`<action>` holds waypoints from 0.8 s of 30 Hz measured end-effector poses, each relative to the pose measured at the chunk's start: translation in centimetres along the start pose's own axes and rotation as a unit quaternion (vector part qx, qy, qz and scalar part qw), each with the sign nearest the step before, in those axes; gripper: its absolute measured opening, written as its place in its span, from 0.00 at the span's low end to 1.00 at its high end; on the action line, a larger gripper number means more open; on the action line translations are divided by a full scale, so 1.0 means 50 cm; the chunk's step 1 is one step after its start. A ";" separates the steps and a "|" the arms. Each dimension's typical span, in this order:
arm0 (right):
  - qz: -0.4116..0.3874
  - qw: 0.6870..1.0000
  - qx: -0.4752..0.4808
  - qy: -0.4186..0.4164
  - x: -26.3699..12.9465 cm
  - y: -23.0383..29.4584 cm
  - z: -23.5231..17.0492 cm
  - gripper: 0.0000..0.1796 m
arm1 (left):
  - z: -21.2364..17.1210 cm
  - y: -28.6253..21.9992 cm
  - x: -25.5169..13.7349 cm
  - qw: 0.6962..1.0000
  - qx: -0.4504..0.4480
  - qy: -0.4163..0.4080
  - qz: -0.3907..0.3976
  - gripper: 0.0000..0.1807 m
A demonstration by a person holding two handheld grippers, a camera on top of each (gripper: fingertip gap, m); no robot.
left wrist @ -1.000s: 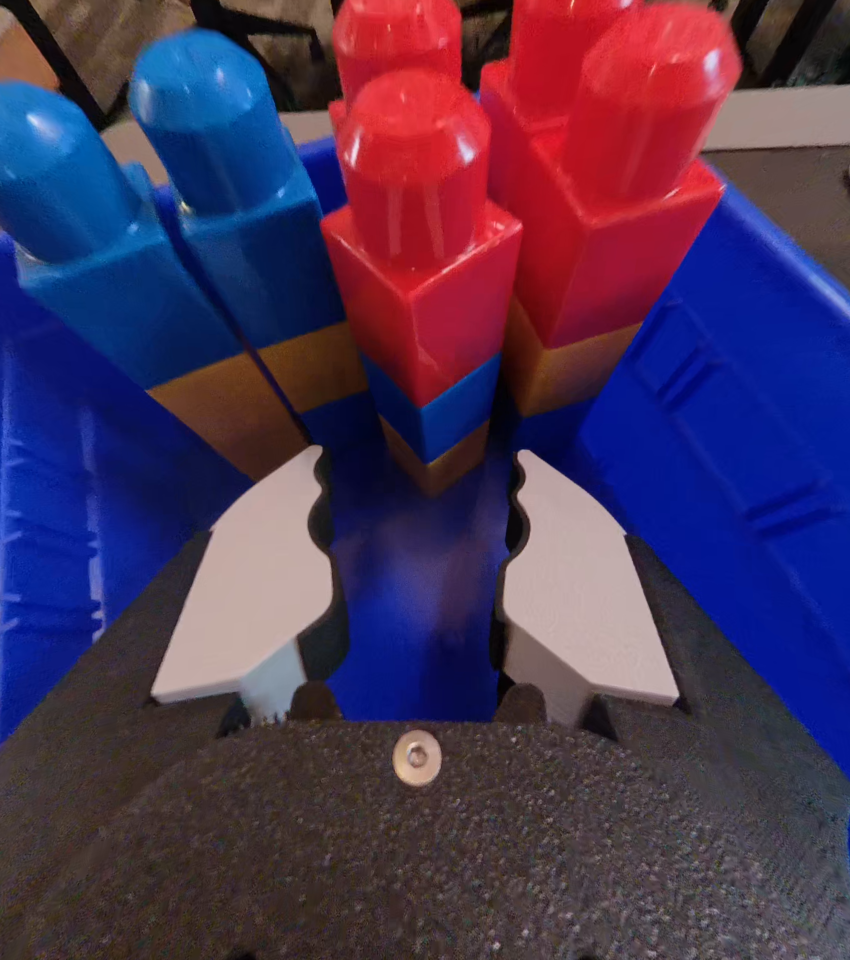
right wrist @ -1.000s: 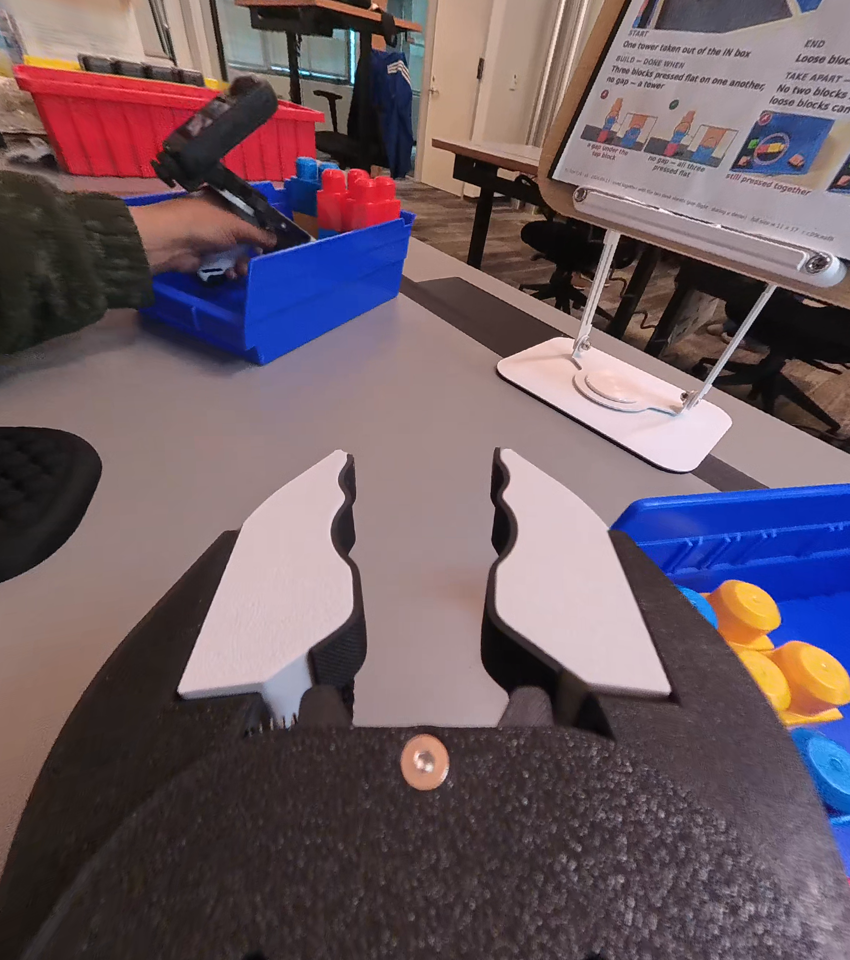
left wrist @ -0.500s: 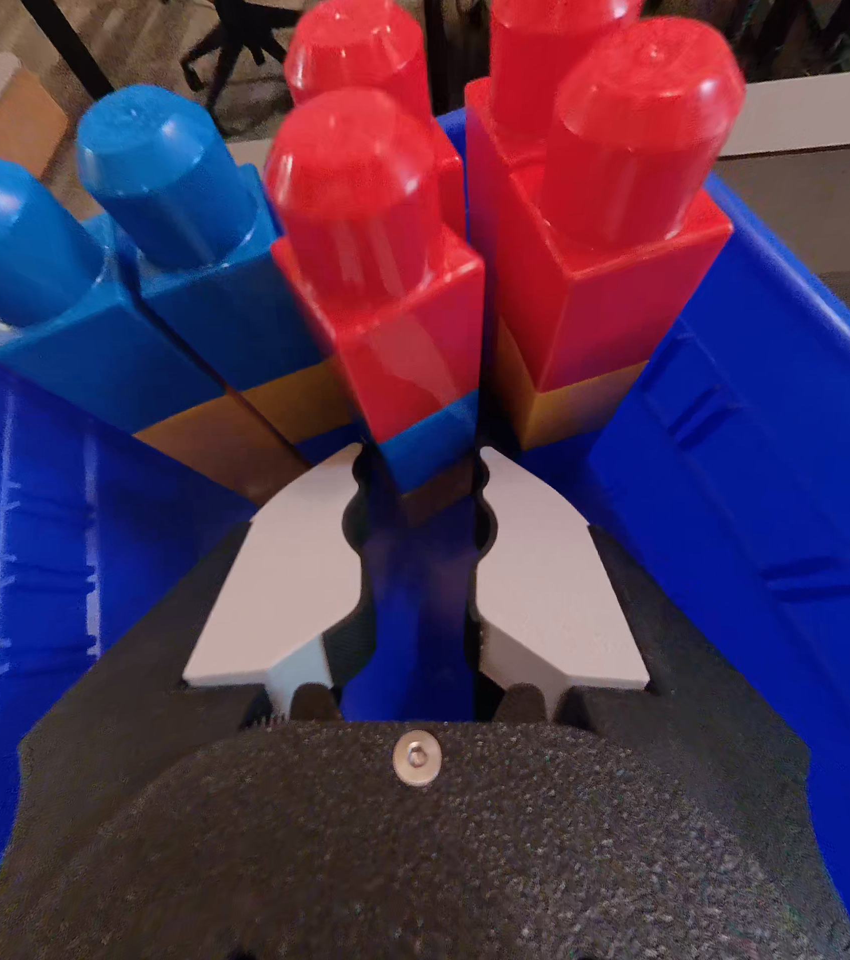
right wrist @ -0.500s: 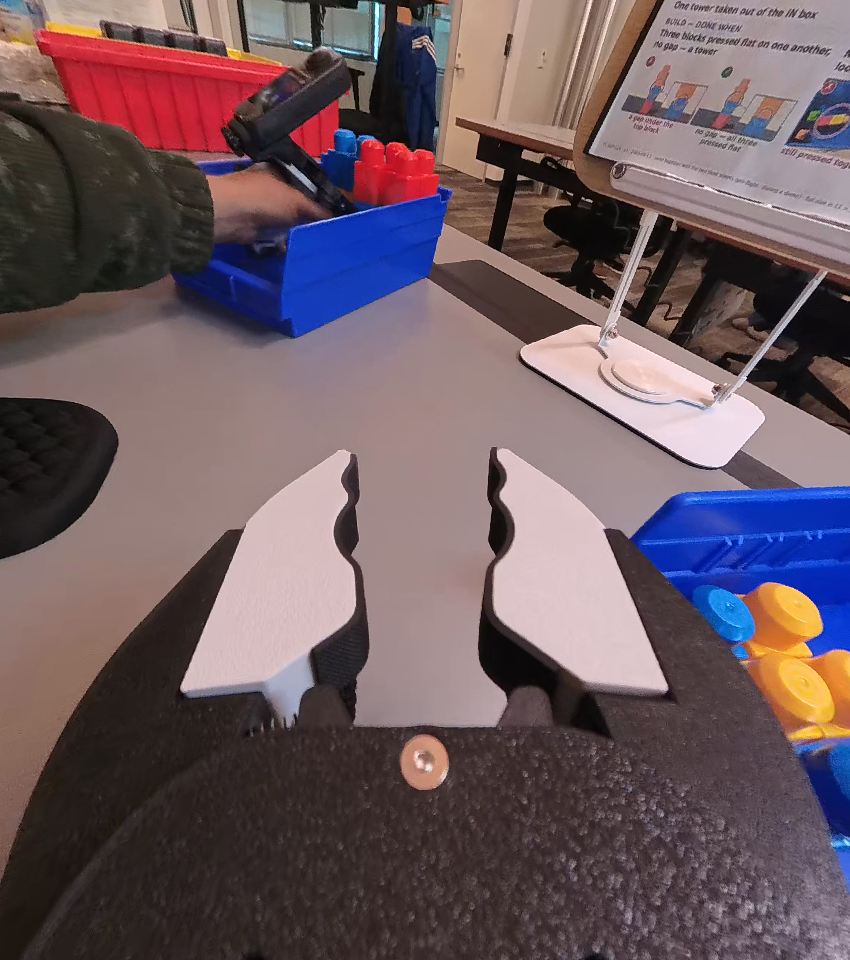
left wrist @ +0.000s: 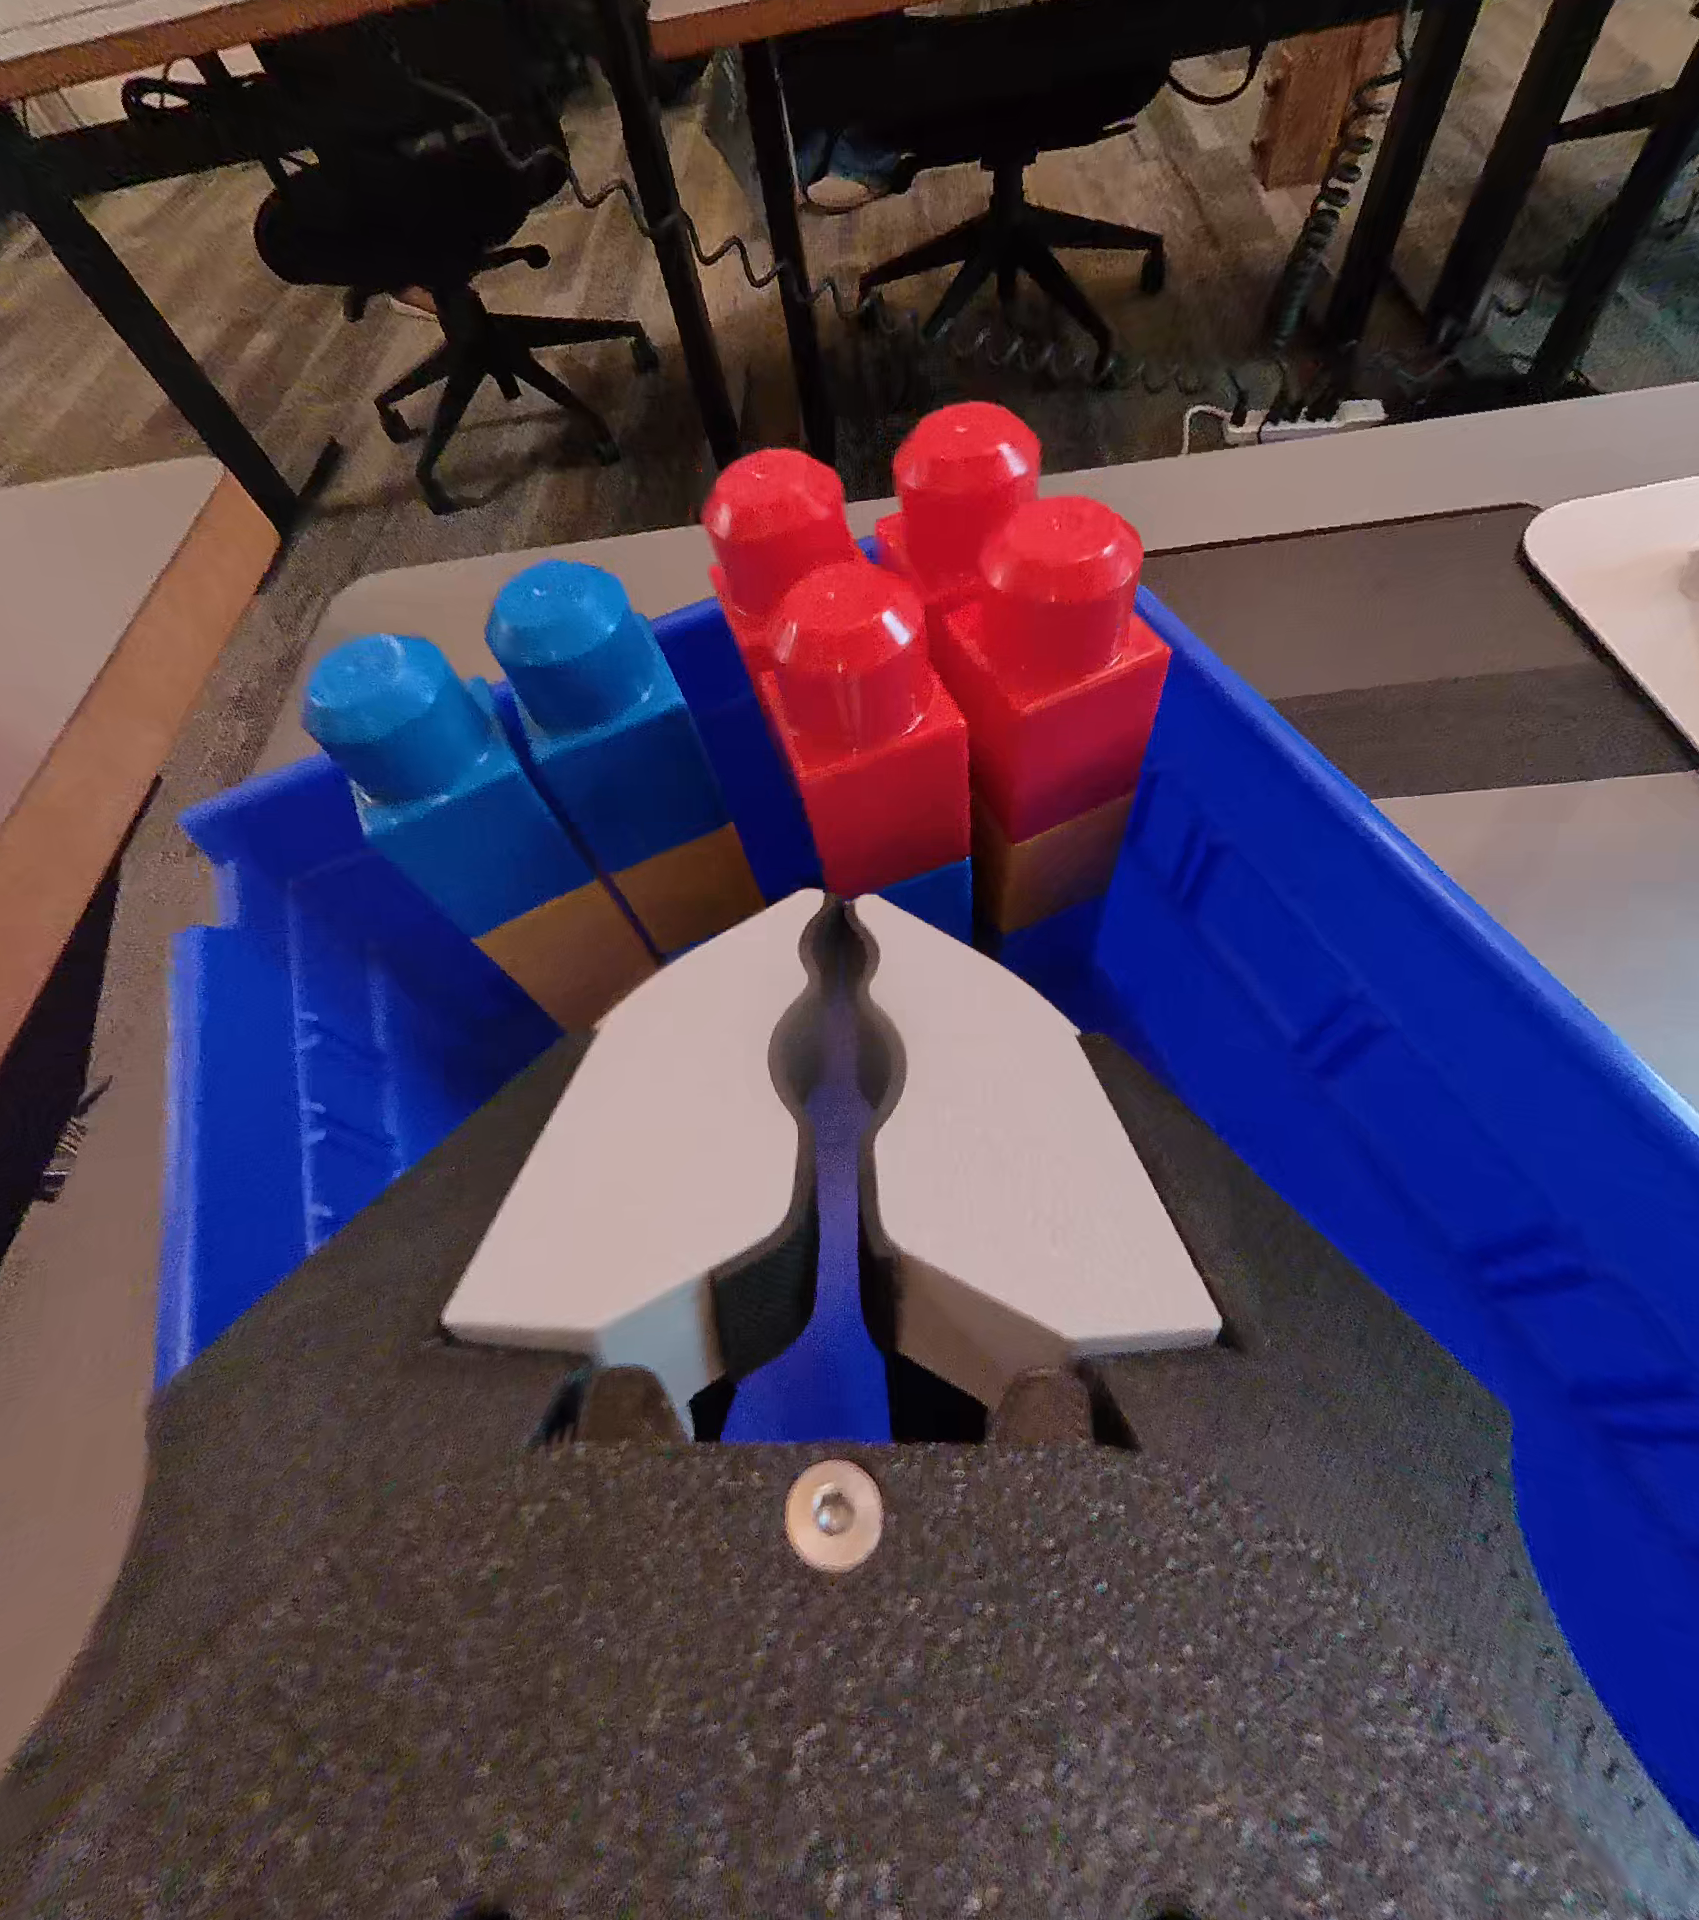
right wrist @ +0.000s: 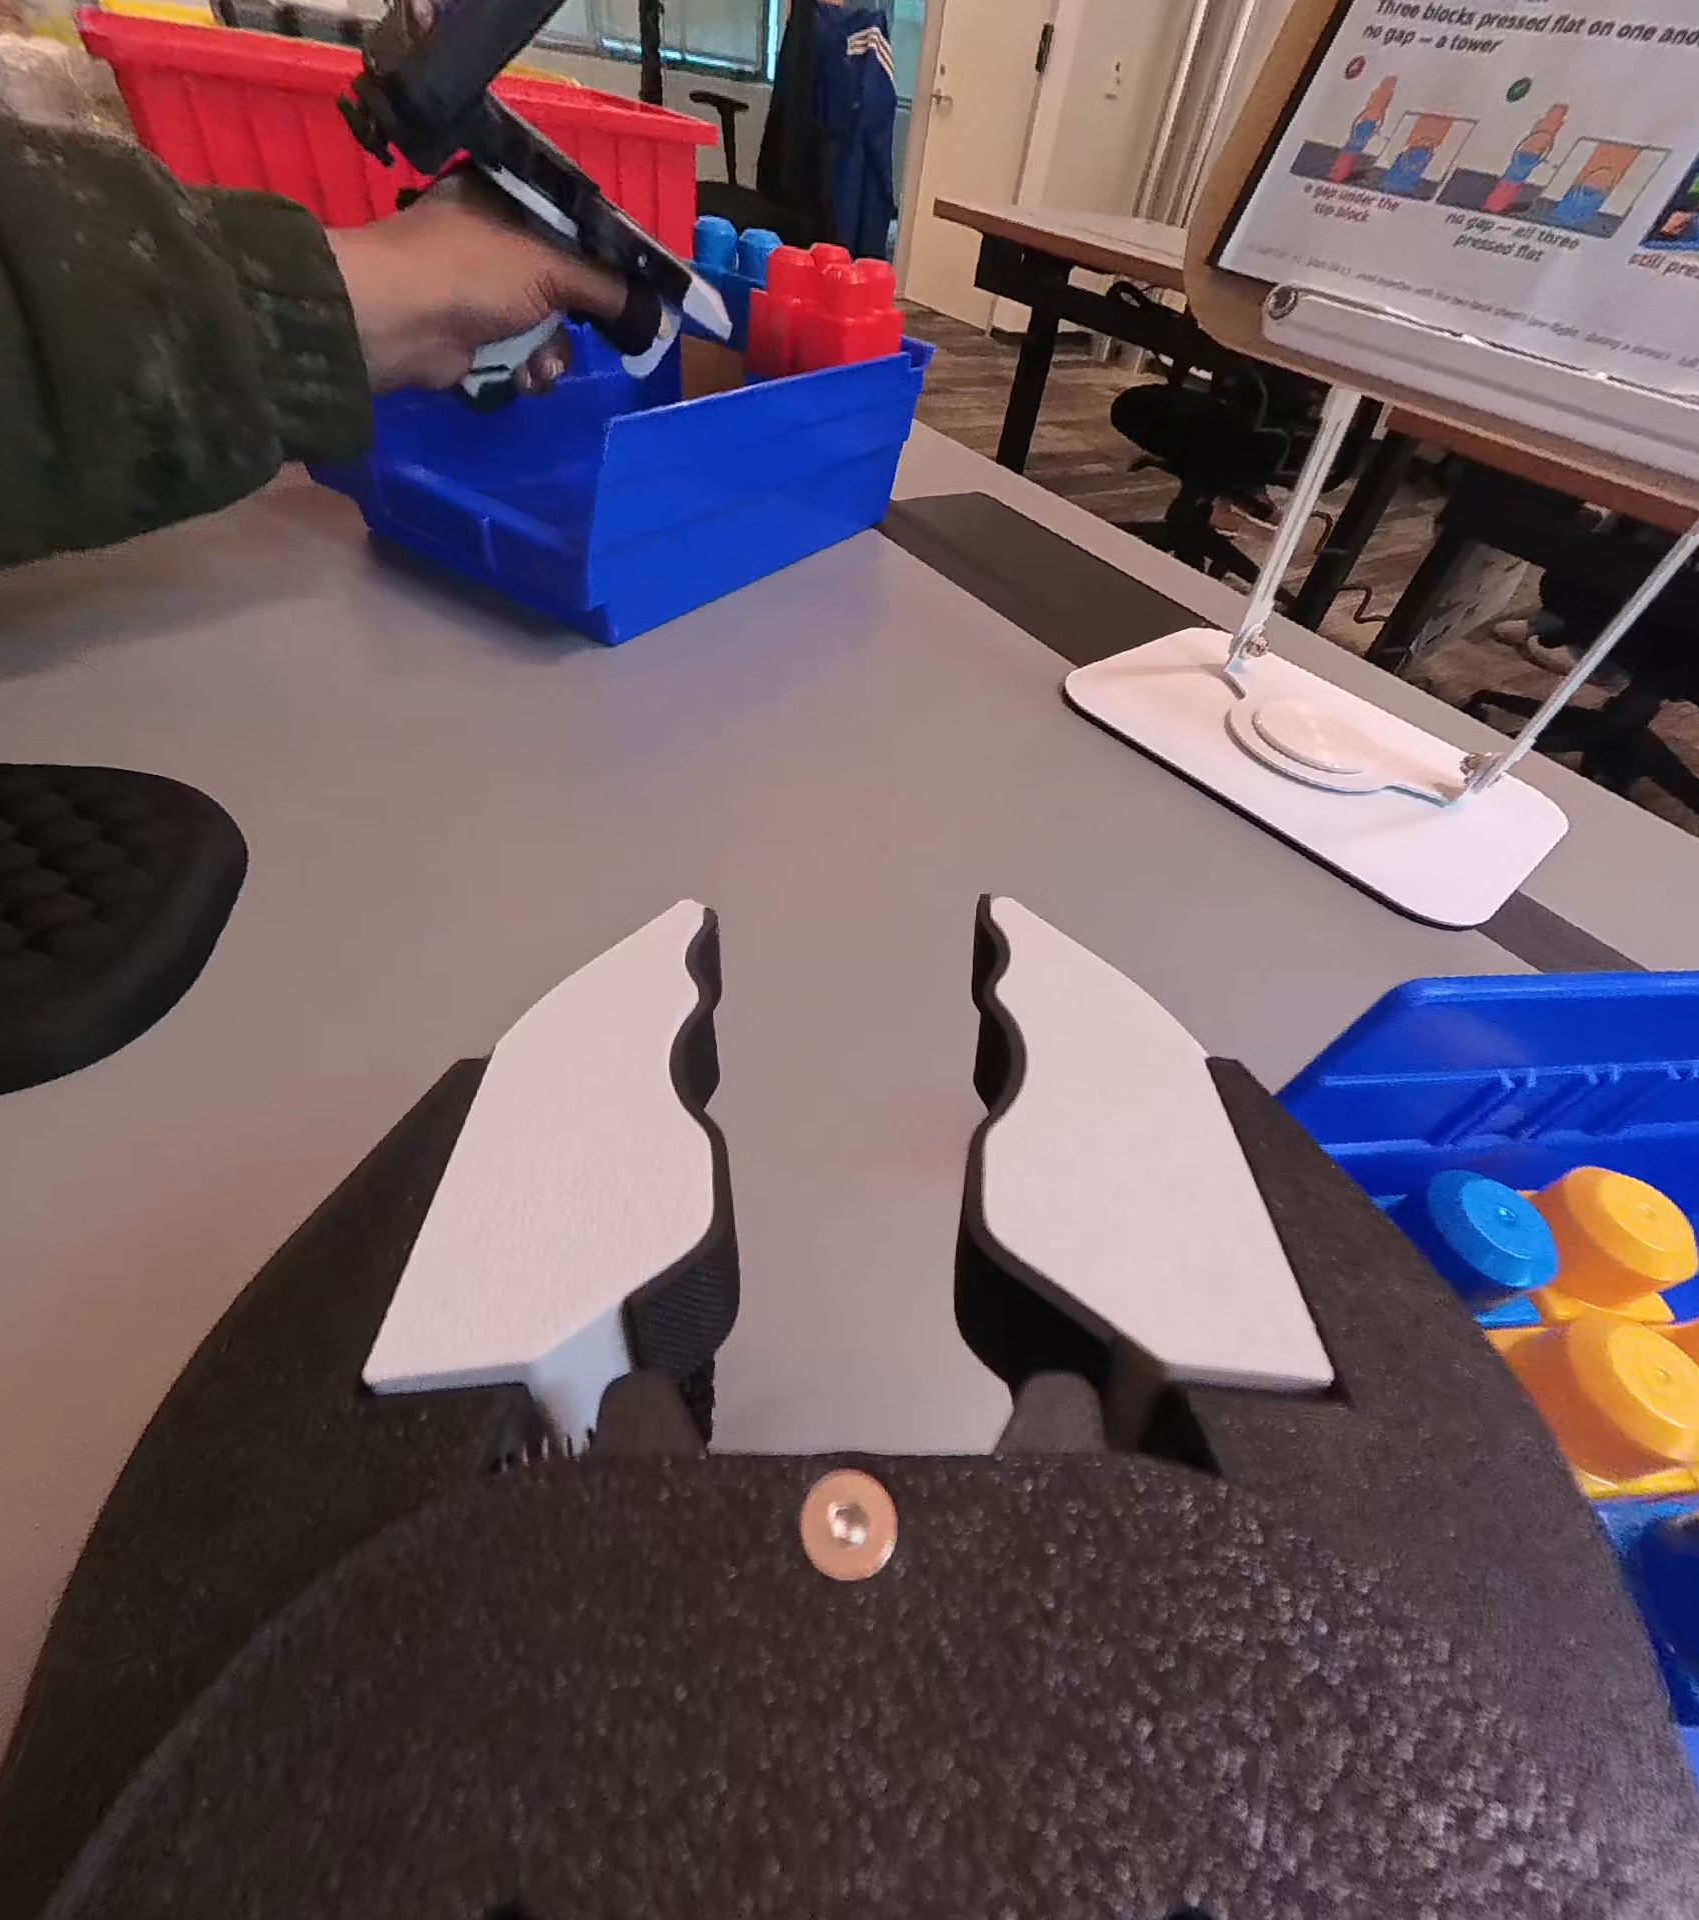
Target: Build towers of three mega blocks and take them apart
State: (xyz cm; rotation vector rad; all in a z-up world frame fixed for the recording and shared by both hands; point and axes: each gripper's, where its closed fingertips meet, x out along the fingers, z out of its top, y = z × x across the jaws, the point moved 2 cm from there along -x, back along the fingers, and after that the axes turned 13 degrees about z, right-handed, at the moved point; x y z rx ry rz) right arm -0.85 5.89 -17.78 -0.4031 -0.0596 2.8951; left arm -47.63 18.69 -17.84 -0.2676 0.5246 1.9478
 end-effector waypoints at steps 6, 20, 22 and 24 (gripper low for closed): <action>0.006 1.000 0.006 0.001 0.003 0.000 -0.003 0.26 | 0.015 -0.012 0.026 0.999 -0.019 0.030 -0.021 0.27; 0.014 1.000 0.008 0.000 -0.005 0.003 -0.004 0.26 | 0.015 -0.012 0.073 0.999 0.022 0.001 0.035 0.21; 0.013 1.000 0.005 -0.002 -0.006 0.005 -0.002 0.26 | 0.031 -0.001 0.046 0.999 0.021 -0.022 0.038 0.21; 0.014 1.000 0.002 -0.007 -0.006 0.007 0.002 0.26 | 0.063 0.003 -0.001 0.996 0.032 -0.067 0.041 0.21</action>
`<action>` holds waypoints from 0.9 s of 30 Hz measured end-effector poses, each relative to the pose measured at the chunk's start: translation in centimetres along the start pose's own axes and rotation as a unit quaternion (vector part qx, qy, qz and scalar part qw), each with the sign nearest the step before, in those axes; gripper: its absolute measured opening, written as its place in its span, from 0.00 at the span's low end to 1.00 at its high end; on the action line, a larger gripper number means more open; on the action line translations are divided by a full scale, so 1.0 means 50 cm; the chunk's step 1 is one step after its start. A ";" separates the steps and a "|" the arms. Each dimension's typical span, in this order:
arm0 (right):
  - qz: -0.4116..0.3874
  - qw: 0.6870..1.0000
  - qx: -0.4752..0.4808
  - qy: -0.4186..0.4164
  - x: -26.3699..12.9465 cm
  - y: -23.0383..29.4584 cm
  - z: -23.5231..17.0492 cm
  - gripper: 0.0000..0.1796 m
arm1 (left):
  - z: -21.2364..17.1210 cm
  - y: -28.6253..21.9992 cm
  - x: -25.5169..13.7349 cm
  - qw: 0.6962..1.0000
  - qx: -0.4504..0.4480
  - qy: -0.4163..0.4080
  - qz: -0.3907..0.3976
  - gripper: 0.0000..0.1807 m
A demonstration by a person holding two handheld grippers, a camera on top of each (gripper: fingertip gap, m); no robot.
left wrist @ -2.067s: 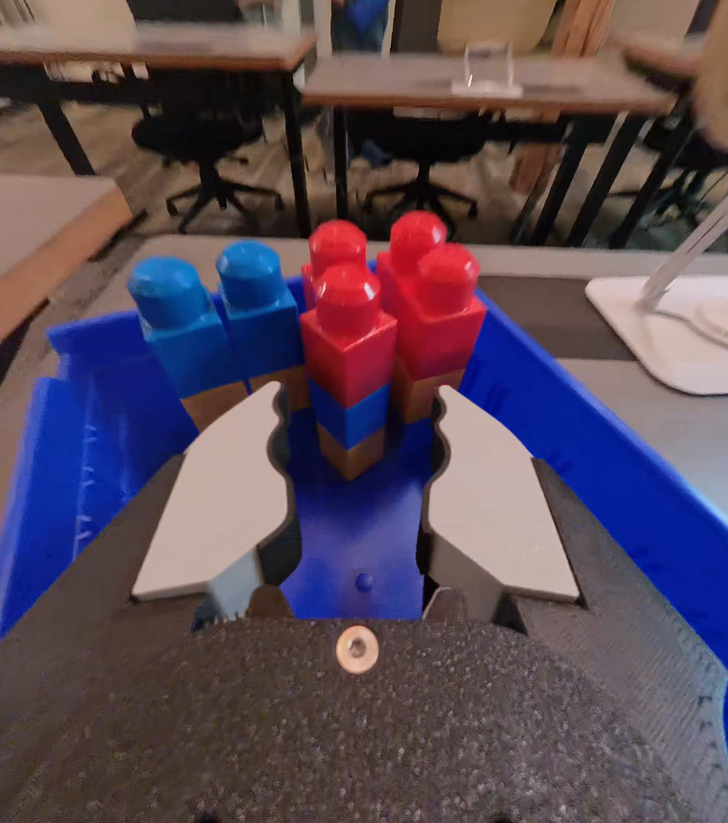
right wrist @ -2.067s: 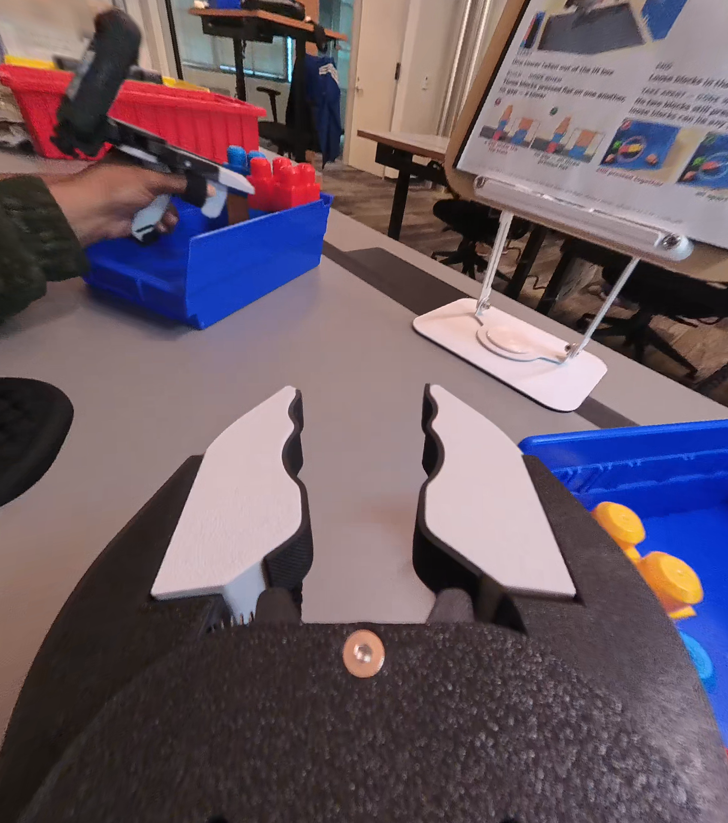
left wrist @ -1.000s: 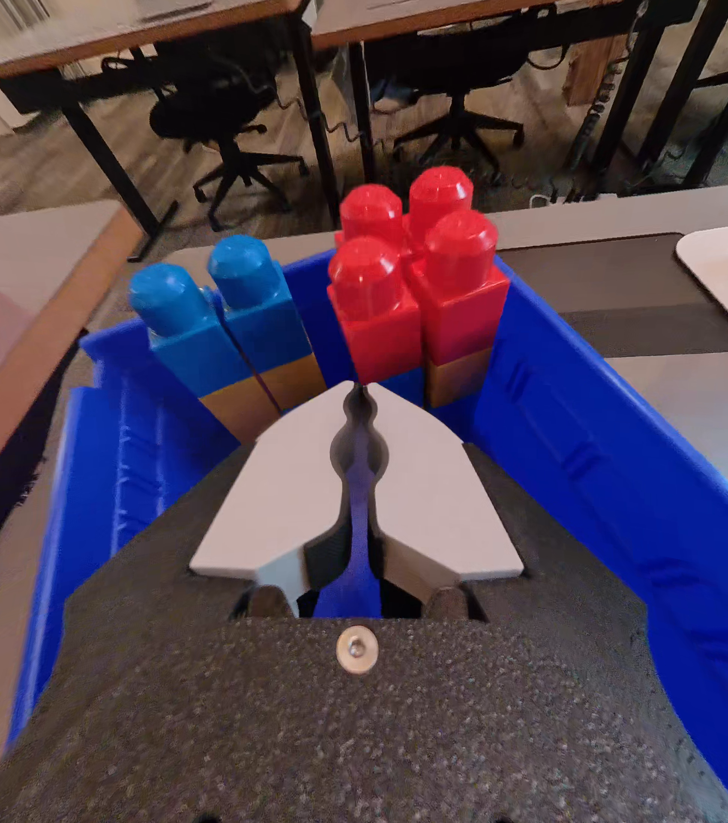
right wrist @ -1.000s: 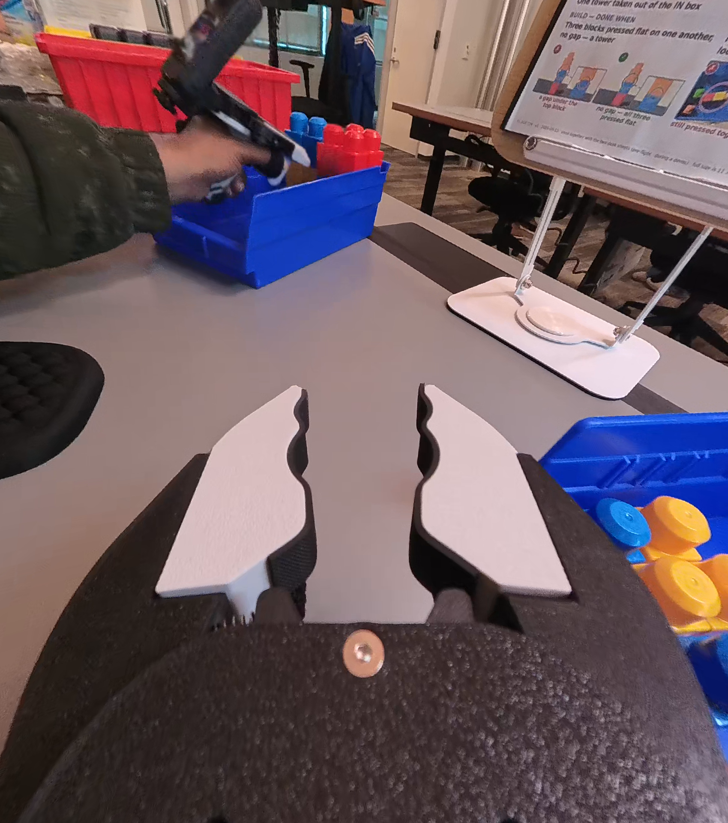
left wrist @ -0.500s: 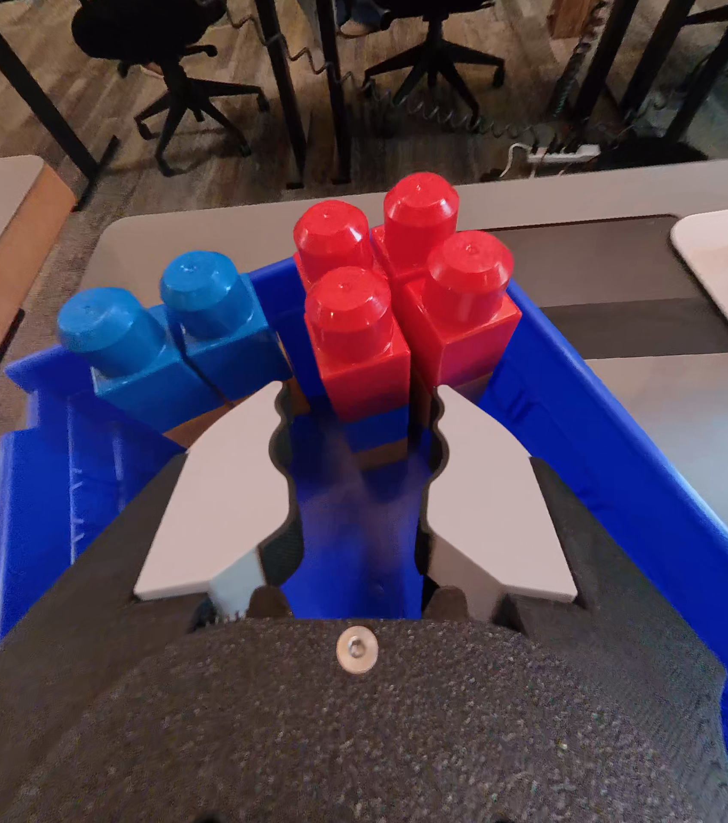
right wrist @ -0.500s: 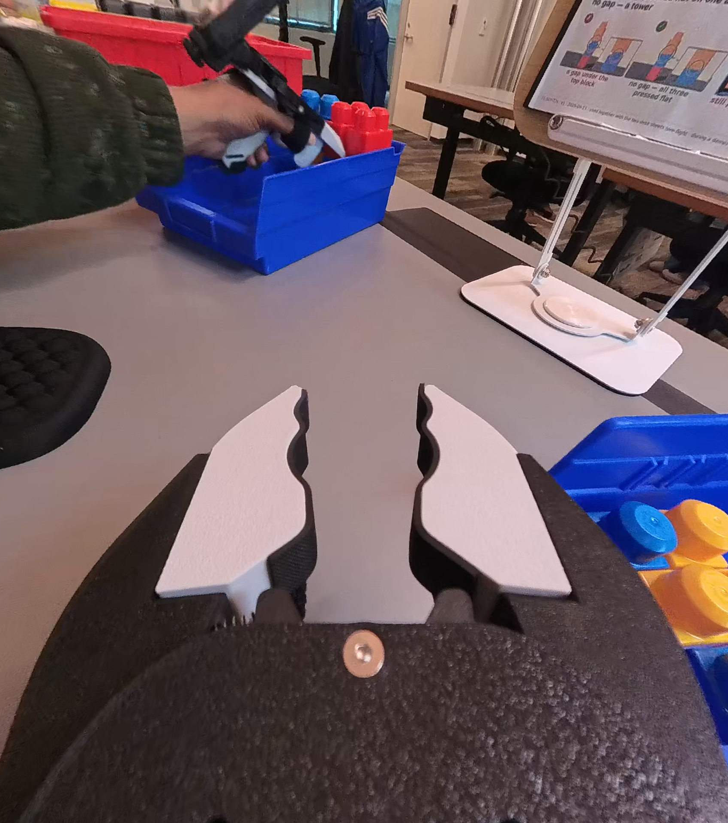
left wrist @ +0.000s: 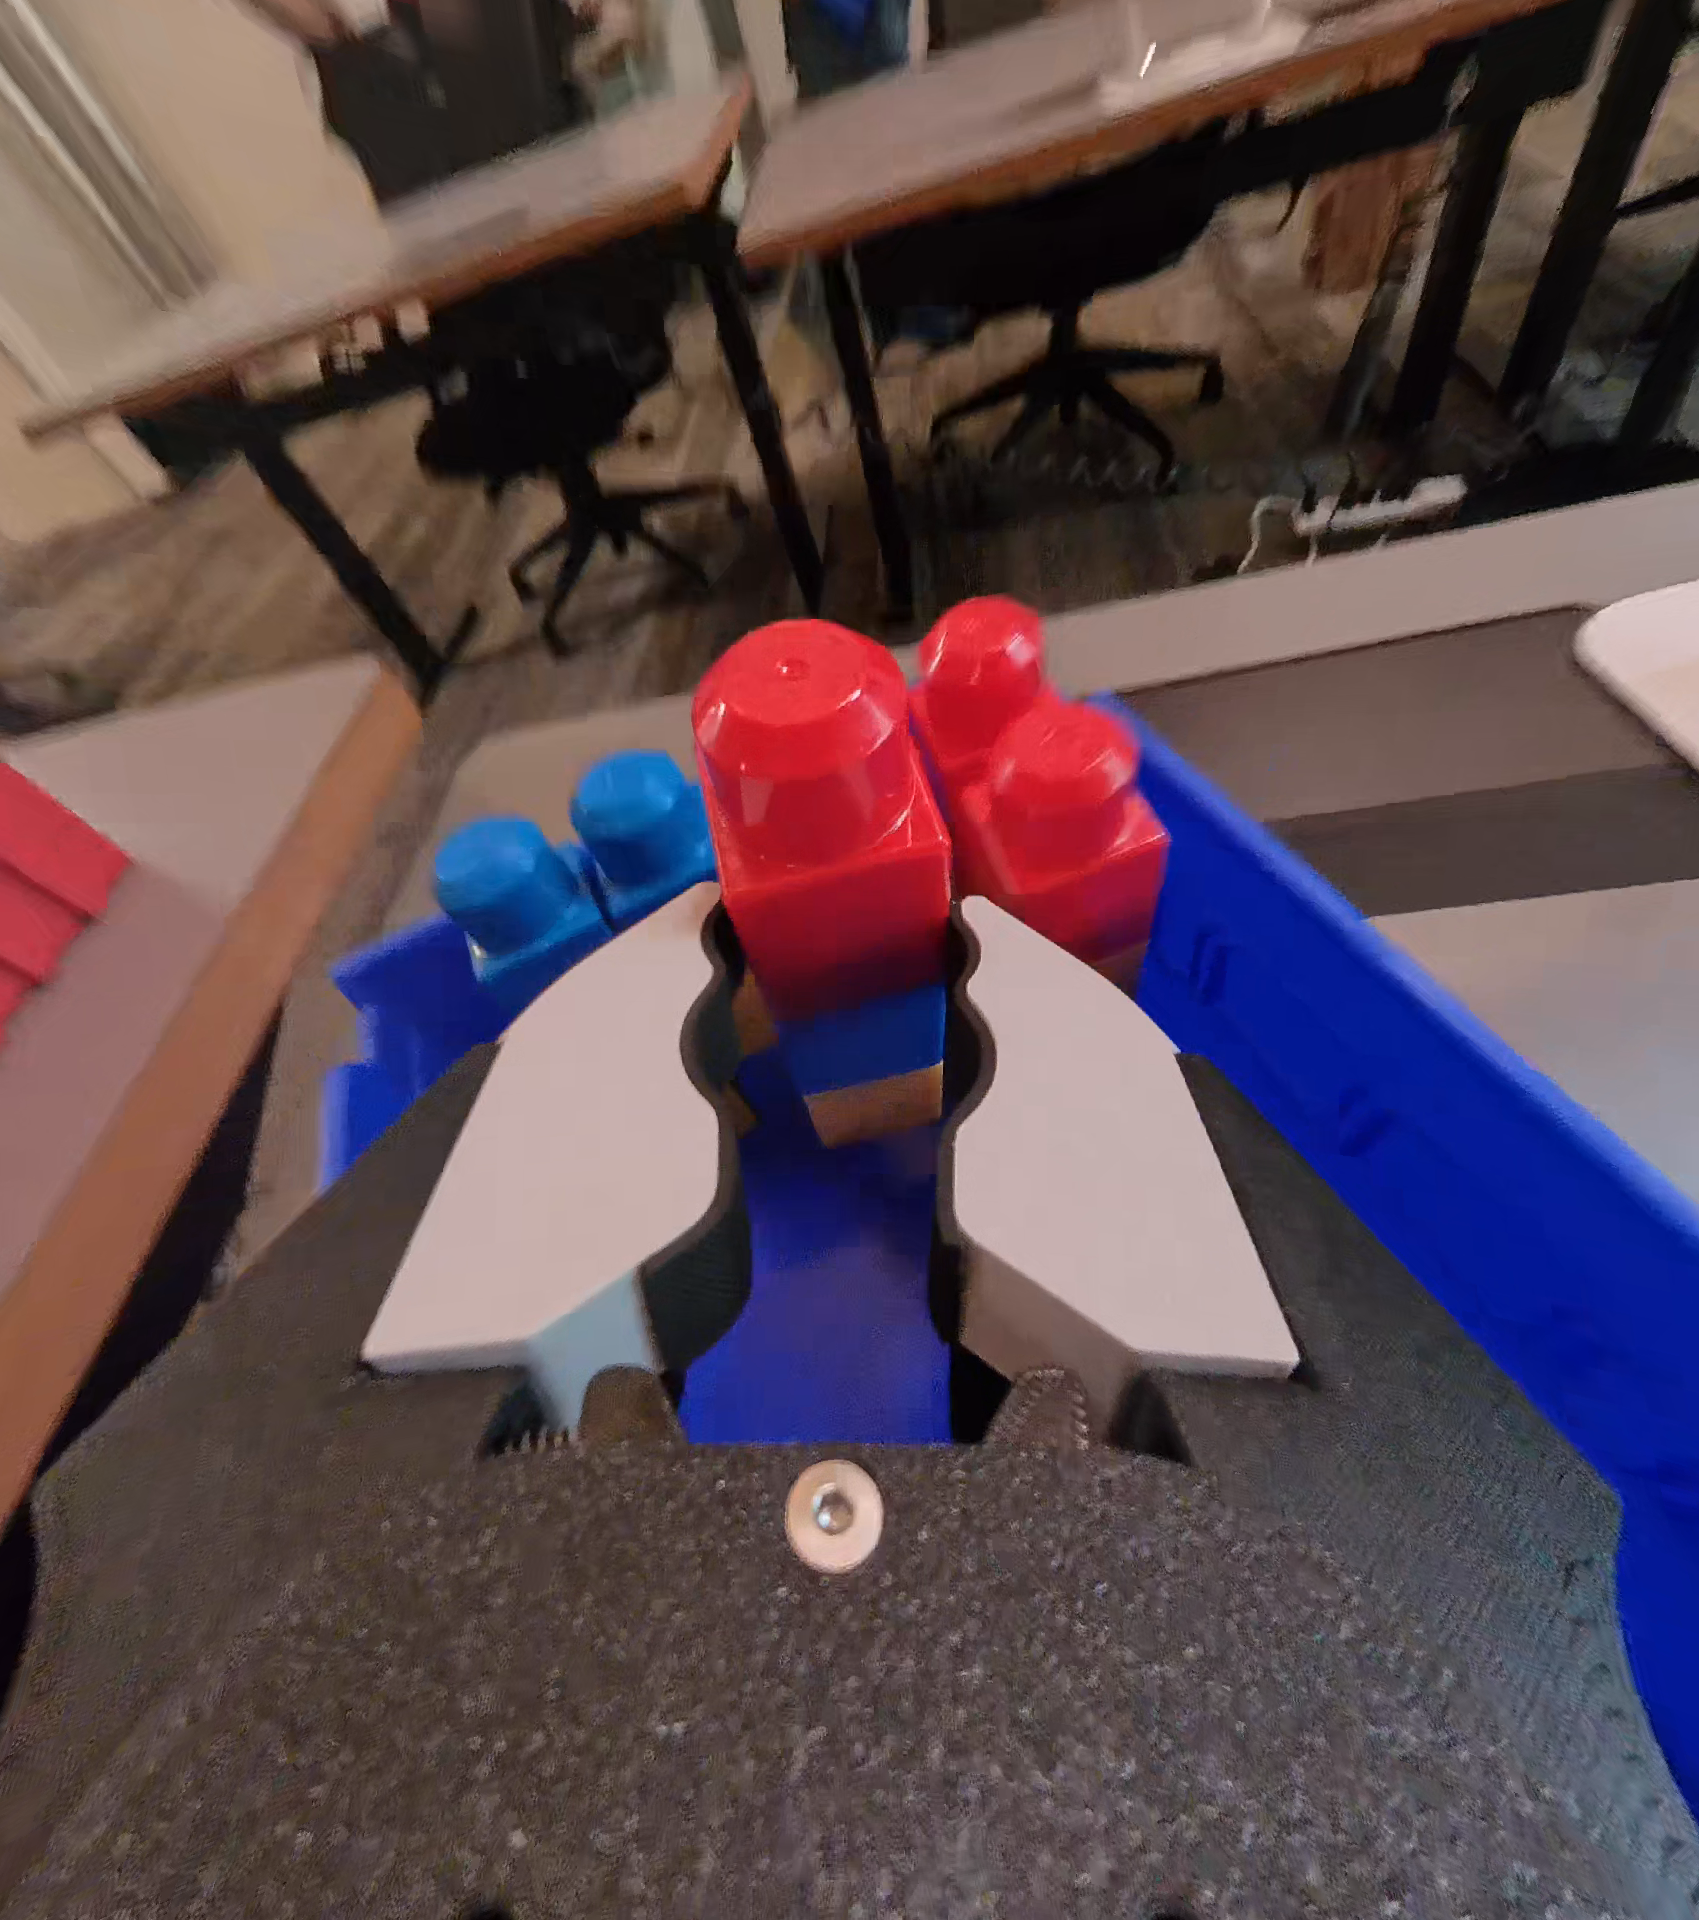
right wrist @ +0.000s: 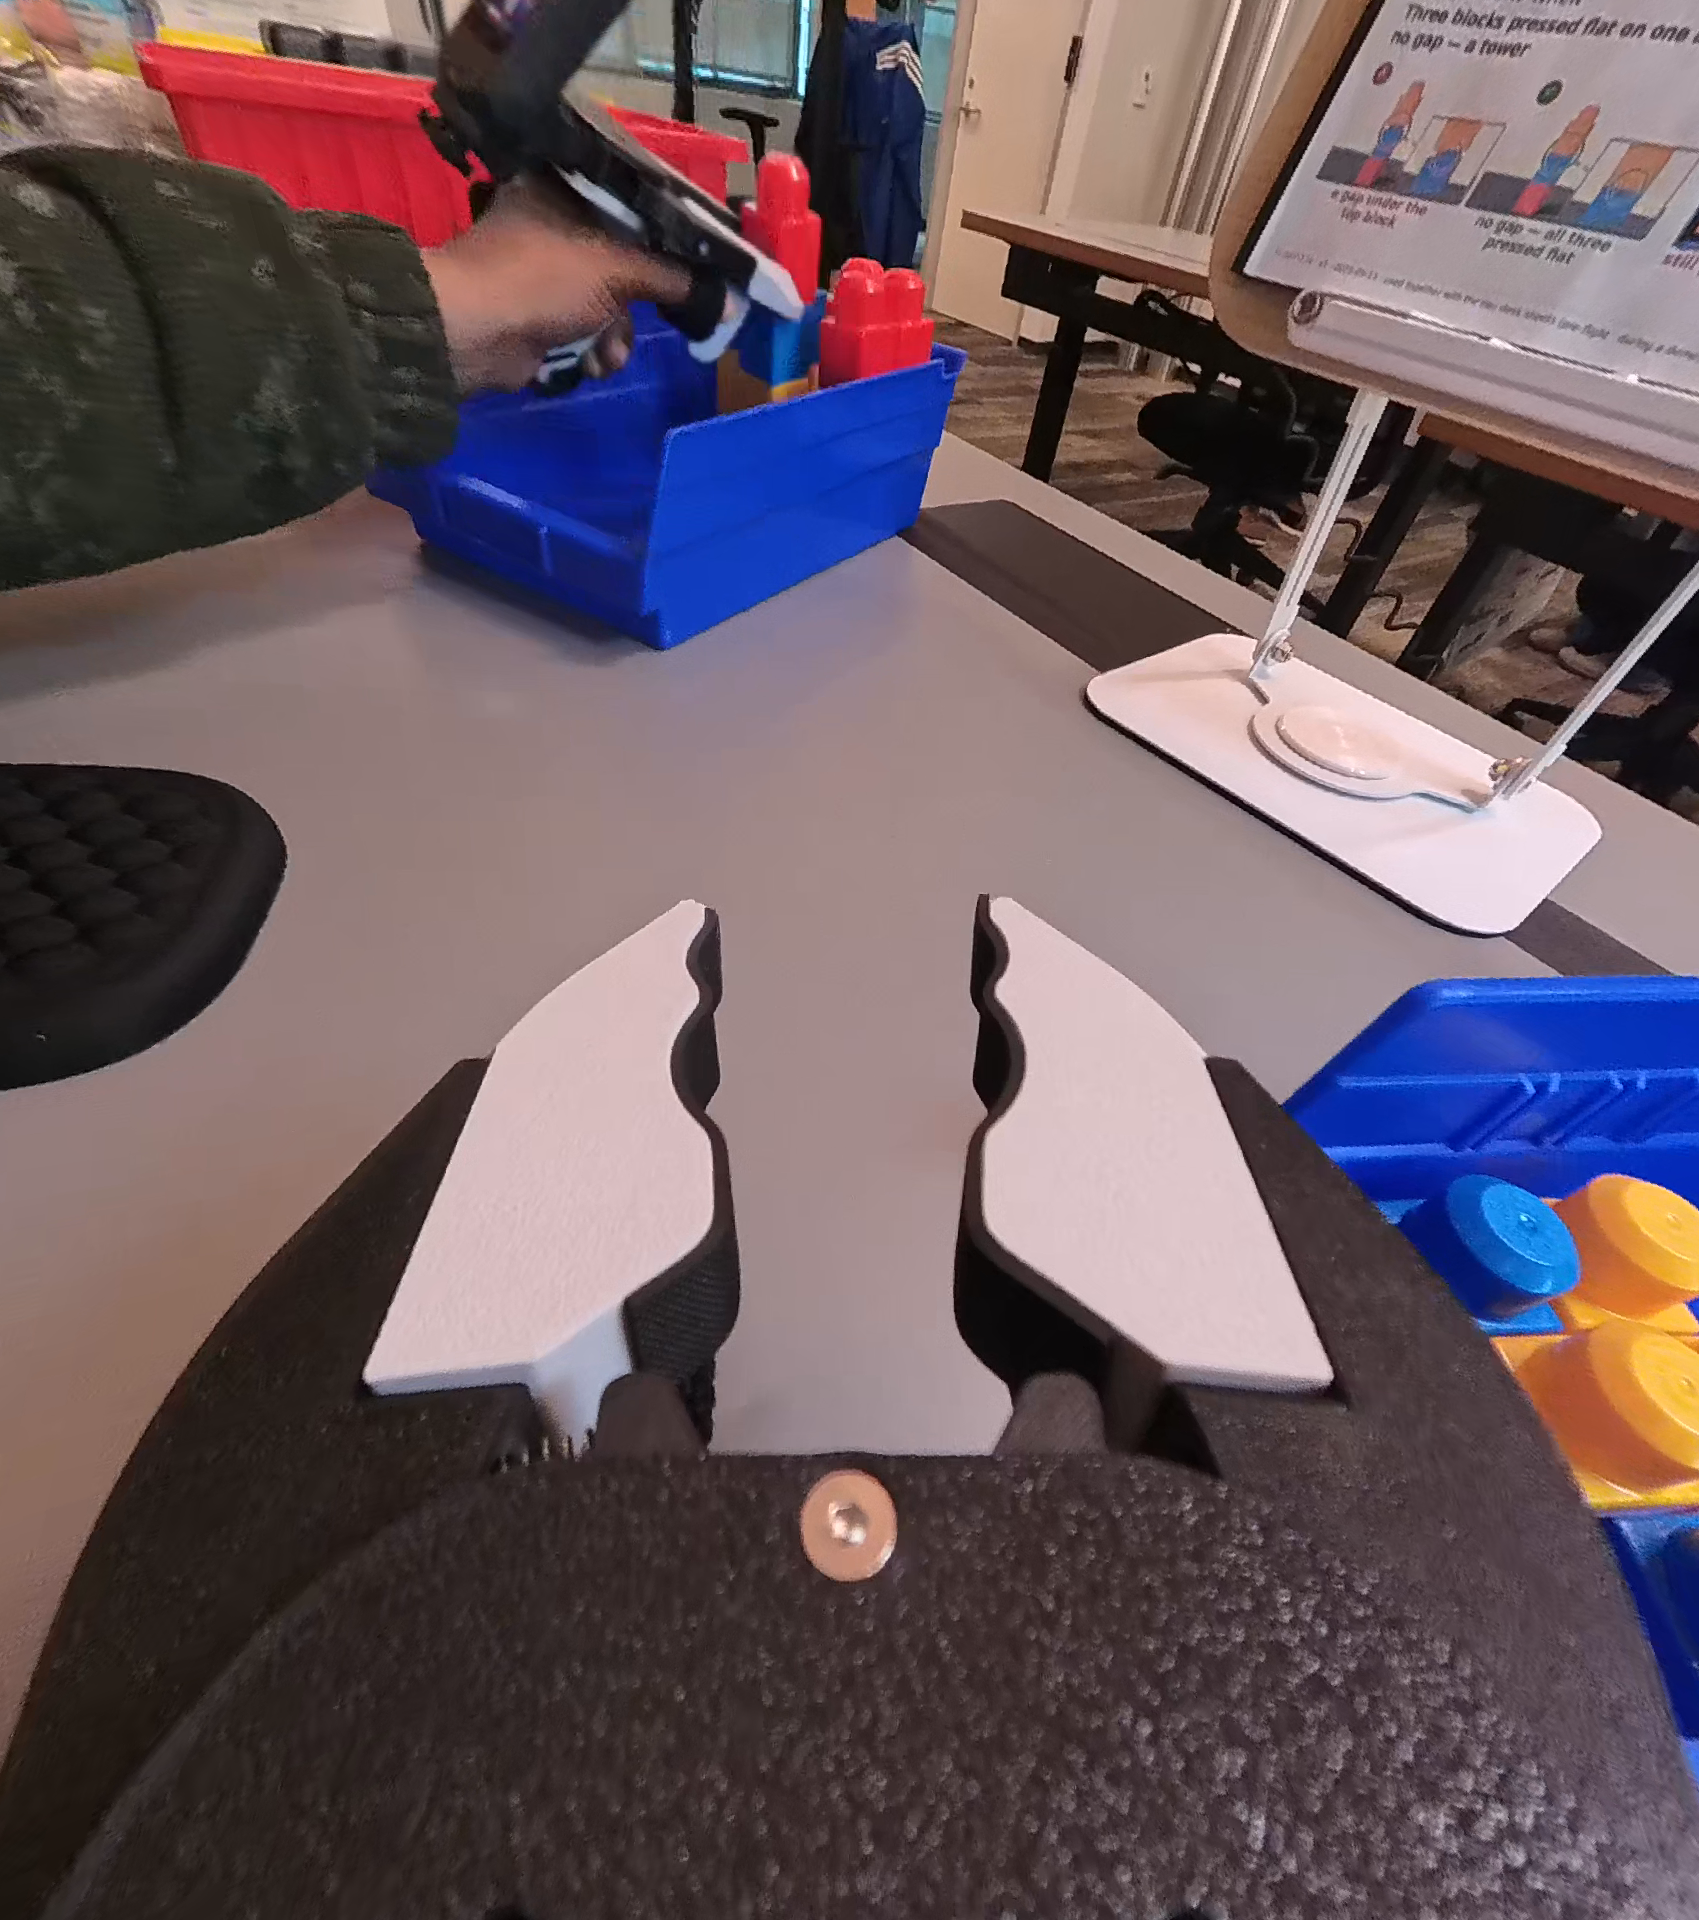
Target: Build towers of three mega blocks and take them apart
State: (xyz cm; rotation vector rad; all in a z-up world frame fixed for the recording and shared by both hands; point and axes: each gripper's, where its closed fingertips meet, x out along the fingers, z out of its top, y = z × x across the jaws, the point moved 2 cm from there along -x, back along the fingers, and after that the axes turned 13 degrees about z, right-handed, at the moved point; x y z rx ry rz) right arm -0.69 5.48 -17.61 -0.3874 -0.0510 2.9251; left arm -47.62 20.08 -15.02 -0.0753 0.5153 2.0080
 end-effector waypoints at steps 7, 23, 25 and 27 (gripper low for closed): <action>-0.001 0.999 -0.014 -0.046 0.004 0.029 0.076 0.27 | 0.139 -0.146 -0.308 0.968 0.104 -0.213 -0.085 0.21; 0.015 1.000 -0.006 0.010 0.093 0.054 0.086 0.20 | -0.022 -0.544 -0.631 0.845 0.355 -0.331 -0.225 0.21; 0.043 0.999 0.001 -0.006 0.078 0.051 0.092 0.20 | -0.019 -0.539 -0.633 0.849 0.320 -0.328 -0.264 0.23; 0.085 0.996 0.000 -0.022 0.056 0.052 0.100 0.20 | -0.017 -0.527 -0.627 0.847 0.298 -0.325 -0.296 0.27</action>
